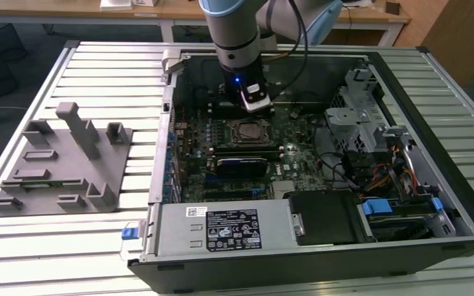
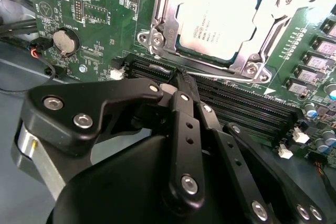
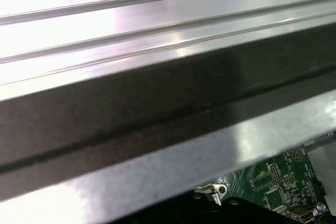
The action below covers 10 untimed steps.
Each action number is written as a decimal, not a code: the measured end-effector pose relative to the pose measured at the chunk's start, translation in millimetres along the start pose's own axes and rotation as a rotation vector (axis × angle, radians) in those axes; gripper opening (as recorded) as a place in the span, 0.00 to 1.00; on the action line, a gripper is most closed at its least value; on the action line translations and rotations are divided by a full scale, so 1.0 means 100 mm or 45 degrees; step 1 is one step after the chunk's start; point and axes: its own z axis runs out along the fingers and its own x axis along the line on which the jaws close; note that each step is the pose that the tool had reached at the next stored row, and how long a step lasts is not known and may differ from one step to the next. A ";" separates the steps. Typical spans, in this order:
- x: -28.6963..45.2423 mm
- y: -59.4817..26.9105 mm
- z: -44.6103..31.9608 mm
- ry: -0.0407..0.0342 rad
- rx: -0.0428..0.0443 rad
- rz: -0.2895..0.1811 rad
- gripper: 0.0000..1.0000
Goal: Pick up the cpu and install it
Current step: 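Install the first cpu locking lever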
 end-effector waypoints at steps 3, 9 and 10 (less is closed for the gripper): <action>0.002 -0.003 0.012 0.0001 0.000 0.000 0.11; 0.004 -0.008 0.022 -0.0003 0.001 0.000 0.11; 0.003 -0.010 0.023 -0.0004 0.002 0.000 0.11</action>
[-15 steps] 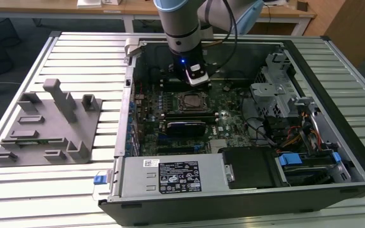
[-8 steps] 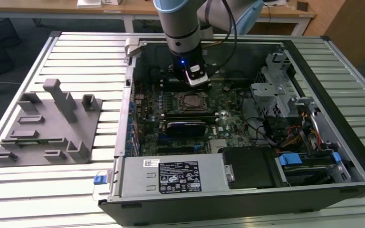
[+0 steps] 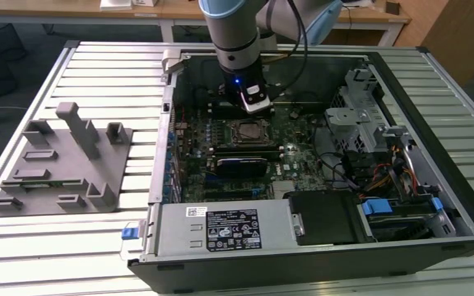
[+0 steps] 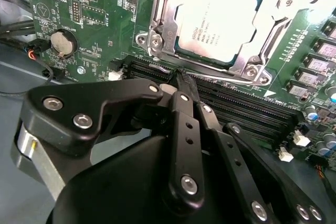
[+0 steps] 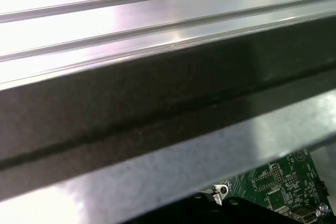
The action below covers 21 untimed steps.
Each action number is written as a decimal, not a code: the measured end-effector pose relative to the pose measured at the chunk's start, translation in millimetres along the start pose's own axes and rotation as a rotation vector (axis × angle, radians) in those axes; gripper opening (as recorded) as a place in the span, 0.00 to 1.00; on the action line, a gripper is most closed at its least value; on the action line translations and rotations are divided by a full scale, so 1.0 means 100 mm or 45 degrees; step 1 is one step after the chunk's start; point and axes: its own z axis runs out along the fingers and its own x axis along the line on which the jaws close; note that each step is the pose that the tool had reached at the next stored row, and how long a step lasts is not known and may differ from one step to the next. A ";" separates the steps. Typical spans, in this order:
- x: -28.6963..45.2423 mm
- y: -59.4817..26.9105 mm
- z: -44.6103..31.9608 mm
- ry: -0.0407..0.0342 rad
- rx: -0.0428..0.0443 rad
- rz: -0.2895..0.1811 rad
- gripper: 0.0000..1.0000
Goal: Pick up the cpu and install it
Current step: 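Install the first cpu locking lever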
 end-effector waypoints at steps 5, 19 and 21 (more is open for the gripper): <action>-0.002 -0.012 0.007 -0.0006 0.002 -0.001 0.11; -0.006 -0.054 0.043 -0.0014 0.004 -0.001 0.11; -0.005 -0.055 0.046 -0.0012 0.004 -0.001 0.11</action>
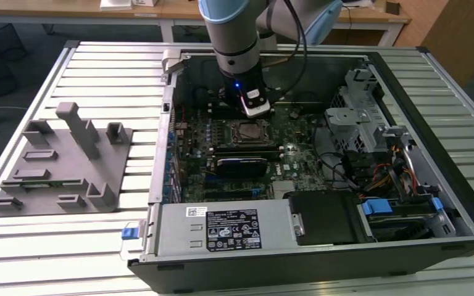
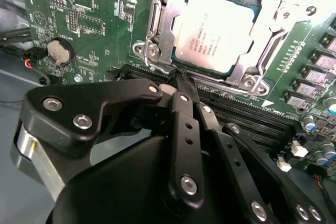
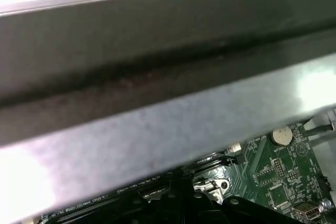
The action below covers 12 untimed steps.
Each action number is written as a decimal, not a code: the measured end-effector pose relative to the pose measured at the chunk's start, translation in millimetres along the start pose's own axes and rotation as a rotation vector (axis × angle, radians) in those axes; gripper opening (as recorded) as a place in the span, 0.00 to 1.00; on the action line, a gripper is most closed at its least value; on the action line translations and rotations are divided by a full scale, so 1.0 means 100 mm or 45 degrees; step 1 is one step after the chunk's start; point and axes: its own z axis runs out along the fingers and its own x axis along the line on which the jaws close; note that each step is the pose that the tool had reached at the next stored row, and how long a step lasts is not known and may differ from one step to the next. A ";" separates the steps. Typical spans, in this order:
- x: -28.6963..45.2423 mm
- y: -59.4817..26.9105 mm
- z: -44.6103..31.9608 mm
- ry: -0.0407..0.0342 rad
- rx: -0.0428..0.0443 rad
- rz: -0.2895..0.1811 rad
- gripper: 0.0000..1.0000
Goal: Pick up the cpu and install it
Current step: 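Install the first cpu locking lever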
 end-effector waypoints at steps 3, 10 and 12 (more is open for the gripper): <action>0.000 -0.001 0.003 0.0005 -0.001 0.000 0.11; -0.005 0.005 -0.020 0.0014 -0.006 0.001 0.11; -0.013 0.013 -0.059 0.0016 -0.006 0.001 0.11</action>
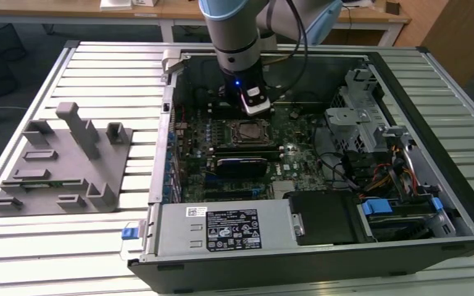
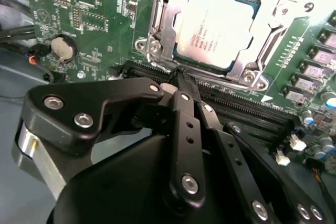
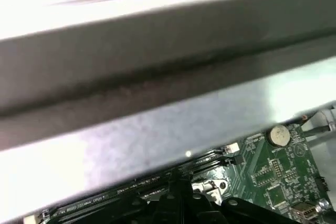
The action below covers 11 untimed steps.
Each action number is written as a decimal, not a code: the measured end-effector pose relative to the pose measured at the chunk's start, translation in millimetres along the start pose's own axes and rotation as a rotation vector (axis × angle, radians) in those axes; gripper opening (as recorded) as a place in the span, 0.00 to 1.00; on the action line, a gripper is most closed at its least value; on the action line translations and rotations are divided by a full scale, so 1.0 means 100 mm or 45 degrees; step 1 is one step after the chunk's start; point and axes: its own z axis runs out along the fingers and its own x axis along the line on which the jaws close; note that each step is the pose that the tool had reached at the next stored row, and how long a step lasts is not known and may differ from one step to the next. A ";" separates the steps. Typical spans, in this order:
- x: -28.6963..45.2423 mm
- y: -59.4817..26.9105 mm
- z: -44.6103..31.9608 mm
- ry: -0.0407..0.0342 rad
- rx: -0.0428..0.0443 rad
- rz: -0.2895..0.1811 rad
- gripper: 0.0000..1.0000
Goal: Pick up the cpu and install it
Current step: 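Install the first cpu locking lever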
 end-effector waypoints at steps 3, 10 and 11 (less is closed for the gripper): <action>-0.014 0.017 -0.076 0.0000 0.000 0.000 0.11; -0.034 0.039 -0.179 0.0000 -0.001 0.000 0.11; -0.034 0.040 -0.179 0.0000 -0.001 0.000 0.11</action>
